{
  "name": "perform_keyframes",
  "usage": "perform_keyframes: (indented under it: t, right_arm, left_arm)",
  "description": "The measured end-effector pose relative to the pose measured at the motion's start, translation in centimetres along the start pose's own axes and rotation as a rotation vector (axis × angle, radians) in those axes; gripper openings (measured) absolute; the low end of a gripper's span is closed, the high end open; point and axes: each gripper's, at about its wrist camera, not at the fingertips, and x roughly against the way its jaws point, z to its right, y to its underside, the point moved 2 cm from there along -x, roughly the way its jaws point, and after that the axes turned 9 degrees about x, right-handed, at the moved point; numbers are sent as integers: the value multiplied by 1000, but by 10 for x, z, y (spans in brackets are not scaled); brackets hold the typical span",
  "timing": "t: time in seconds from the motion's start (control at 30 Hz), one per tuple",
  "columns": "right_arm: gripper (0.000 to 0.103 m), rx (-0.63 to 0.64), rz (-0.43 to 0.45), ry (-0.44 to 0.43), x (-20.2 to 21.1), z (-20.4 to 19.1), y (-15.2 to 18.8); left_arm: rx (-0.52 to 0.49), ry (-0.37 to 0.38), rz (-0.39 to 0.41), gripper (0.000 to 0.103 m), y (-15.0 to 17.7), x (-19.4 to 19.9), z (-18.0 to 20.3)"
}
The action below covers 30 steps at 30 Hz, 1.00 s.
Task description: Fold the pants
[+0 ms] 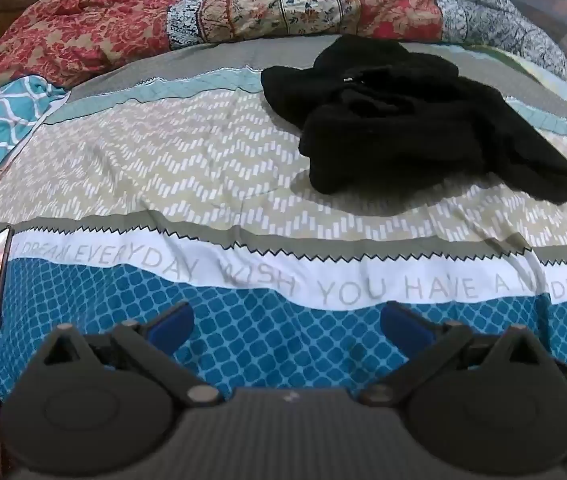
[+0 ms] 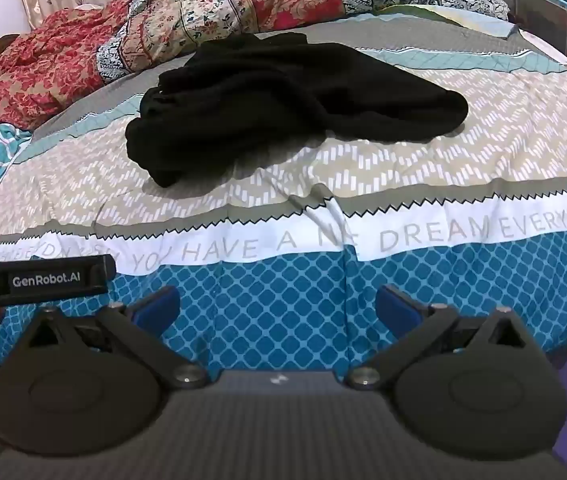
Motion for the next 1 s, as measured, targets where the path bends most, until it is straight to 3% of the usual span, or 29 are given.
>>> perform_keyframes:
  t: [0.07,0.17,0.23,0.3,0.37,0.43,0.57,0.63,0.8,0.83,0.87,0.97,1.0]
  right_arm:
    - [103,5,34,0,3,-1,0]
    - [103,39,104,7,6,-1,-5]
    - [89,86,150,17,6,-2,-12]
    - [66,134,170,11,0,-1,-26]
    - [60,179,198,-1,-9,1,-41]
    - [59,226,242,2,-15,-3,-55]
    - [59,330,321,9,-30,-11,-92]
    - [60,381,342,-3,-39,-15,-106]
    - [59,490,263,-58,-83,-27,-129]
    - [53,505,228,-68,-91,-26,-130]
    - [14,506,203,-58,-95,-24,-133]
    - [9,285,326,-69,-62,21,-160]
    - [9,199,378,-10,-45,45,-170]
  left_arm:
    - [51,50,17,103,4,-2,-15]
    - [117,83,-26,102,8,-10,-27]
    - [132,133,-53,93,7,-16,-33]
    - [131,127,-45,90,4,-19,-36]
    - [165,138,-27,89,-6,-20,-44]
    - [208,157,-22,87,-18,-23,-53]
    - [265,166,-17,71,-42,-34,-70]
    - [277,180,-23,67,-52,-38,-76]
    - [280,216,-16,65,-62,-45,-77]
    - [284,226,-21,65,-66,-47,-76]
    - [290,238,-27,65,-69,-50,-75]
    - [310,294,-47,68,-83,-59,-71]
    - [316,310,-53,69,-87,-62,-69]
